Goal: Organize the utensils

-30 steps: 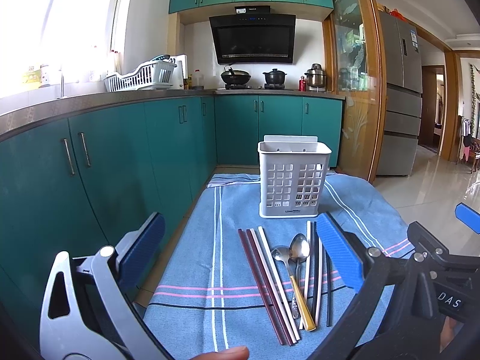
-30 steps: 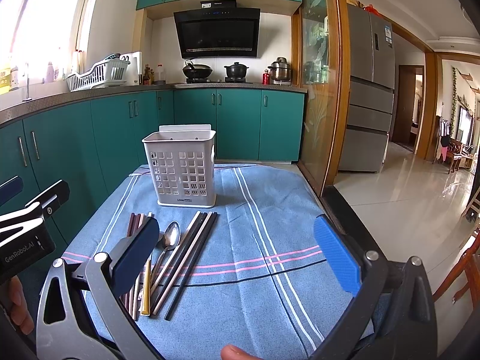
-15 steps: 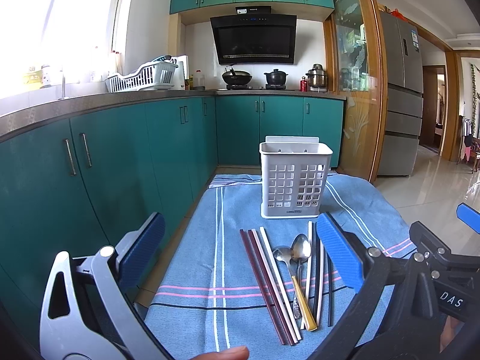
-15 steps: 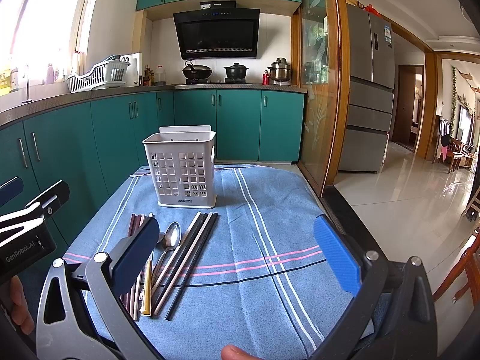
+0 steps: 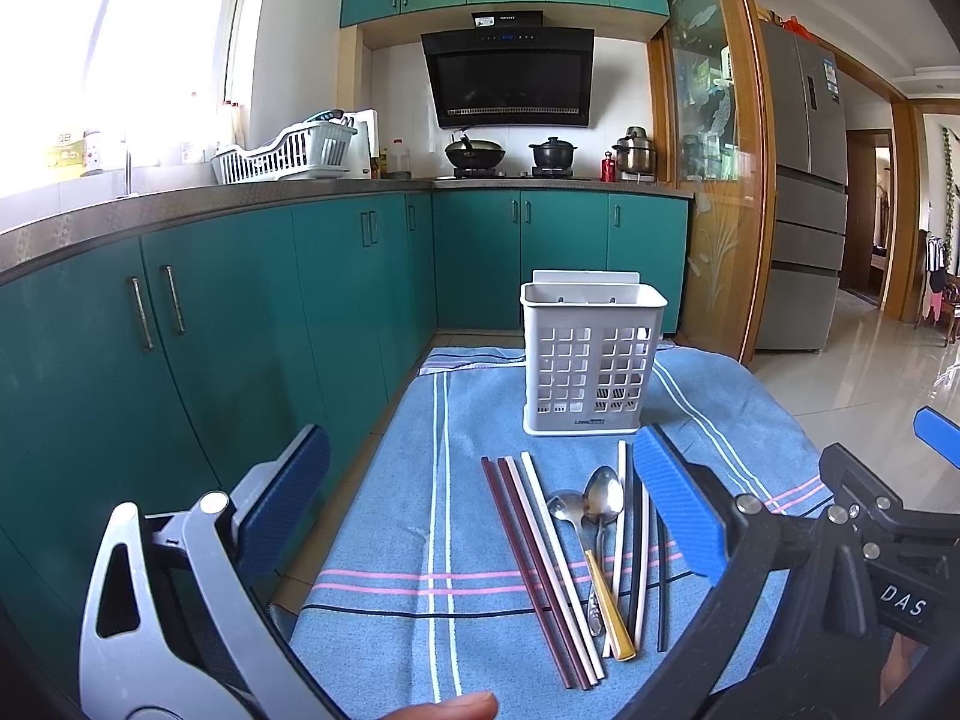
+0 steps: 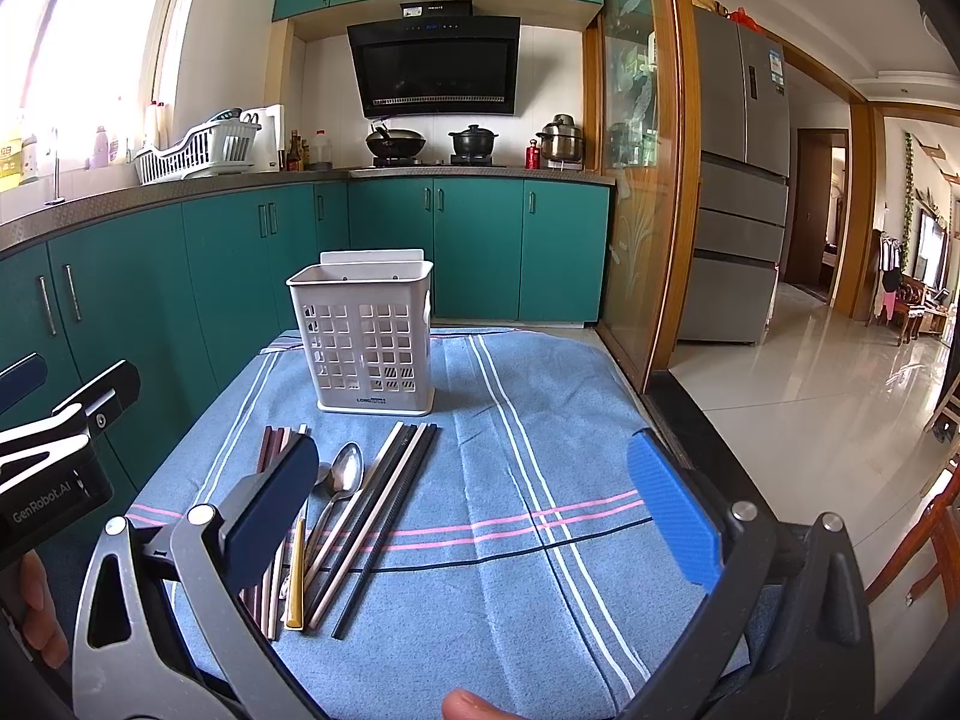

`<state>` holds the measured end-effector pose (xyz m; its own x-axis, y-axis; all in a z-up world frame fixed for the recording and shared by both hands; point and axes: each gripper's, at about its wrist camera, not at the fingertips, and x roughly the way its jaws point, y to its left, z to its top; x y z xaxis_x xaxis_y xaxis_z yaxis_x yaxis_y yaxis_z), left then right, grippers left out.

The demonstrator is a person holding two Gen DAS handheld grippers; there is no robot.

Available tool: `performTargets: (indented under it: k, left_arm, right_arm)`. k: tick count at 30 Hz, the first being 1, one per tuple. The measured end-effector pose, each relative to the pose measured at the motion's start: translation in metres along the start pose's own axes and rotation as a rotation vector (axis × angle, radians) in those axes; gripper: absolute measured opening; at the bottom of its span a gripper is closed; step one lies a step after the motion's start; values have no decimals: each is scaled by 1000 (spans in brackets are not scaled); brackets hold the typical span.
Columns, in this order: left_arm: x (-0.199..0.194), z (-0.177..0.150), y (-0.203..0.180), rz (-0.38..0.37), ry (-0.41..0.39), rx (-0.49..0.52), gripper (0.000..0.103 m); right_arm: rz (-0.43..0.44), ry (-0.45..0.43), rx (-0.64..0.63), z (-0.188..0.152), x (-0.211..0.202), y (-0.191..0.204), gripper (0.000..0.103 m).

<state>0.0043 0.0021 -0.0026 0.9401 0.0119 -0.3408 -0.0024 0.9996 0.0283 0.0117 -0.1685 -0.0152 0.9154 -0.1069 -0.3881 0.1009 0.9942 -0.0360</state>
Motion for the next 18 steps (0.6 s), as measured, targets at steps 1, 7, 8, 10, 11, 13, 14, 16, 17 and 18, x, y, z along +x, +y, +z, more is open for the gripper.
performTargets:
  k: [1, 7, 8, 10, 11, 13, 14, 16, 17, 18]
  left_arm:
    - [0, 0, 0, 0, 0, 0, 100]
    - [2, -1, 4, 10, 2, -5, 100]
    - [3, -2, 5, 11, 3, -6, 100]
    - [4, -3, 6, 12, 5, -7, 100]
    - [5, -3, 7, 14, 6, -8, 100]
    - [4, -2, 9, 15, 8, -11, 100]
    - [5, -2, 10, 16, 8, -13, 100]
    - [4, -1, 10, 18, 9, -13, 100]
    - [5, -1, 10, 18, 10, -13, 100]
    - [5, -1, 10, 17, 10, -13, 100]
  right_arm:
    - [-1, 0, 0, 0, 0, 0, 100]
    - [2, 4, -1, -1, 0, 1, 101]
    - [3, 6, -2, -1, 0, 1, 101]
    - [6, 10, -2, 0, 2, 2, 100]
    - [7, 12, -3, 0, 2, 2, 100]
    - [7, 14, -6, 1, 3, 3, 100]
    - [7, 14, -7, 1, 3, 4, 101]
    - [8, 13, -8, 1, 4, 4, 100]
    - [8, 13, -9, 1, 4, 5, 100]
    - [8, 14, -8, 1, 4, 5, 100]
